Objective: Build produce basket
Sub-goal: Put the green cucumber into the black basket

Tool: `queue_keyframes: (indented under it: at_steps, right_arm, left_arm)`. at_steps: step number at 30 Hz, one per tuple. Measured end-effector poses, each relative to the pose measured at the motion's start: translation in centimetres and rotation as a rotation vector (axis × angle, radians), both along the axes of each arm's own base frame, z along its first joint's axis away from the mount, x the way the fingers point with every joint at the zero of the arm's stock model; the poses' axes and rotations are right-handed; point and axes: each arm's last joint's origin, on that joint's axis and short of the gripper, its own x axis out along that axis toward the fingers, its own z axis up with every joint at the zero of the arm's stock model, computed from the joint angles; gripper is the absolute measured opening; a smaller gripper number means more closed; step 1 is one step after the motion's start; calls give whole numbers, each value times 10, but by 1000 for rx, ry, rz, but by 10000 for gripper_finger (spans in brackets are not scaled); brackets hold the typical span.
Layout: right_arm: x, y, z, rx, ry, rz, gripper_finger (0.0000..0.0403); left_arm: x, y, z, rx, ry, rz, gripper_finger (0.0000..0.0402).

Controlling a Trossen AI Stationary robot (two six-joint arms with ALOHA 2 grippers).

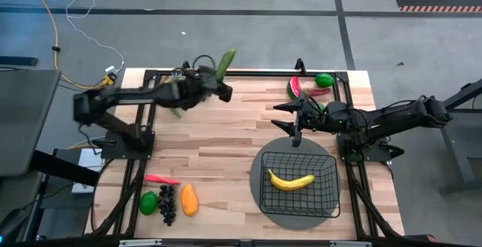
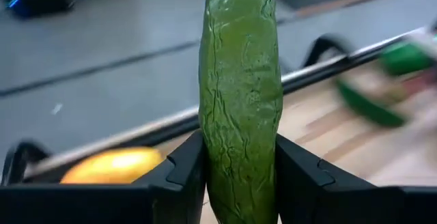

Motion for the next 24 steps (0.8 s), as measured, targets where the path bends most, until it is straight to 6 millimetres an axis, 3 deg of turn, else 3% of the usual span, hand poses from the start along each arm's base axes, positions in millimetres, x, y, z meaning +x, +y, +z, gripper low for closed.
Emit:
queue_keyframes:
  at_steps: [5, 9, 17, 24]
  right_arm:
    - [0, 0, 0, -3, 1, 0, 224]
    - [0, 0, 0, -3, 1, 0, 224]
    - [0, 1, 0, 17, -5, 24, 224]
    - [0, 4, 0, 96, -13, 125, 224]
  left_arm:
    - [-21, -49, 38, 89, -145, -167, 123]
    - [-34, -88, 45, 132, -231, -326, 123]
    - [-46, -149, 21, 127, -394, -556, 123]
    - [-44, -178, 3, 106, -490, -670, 123]
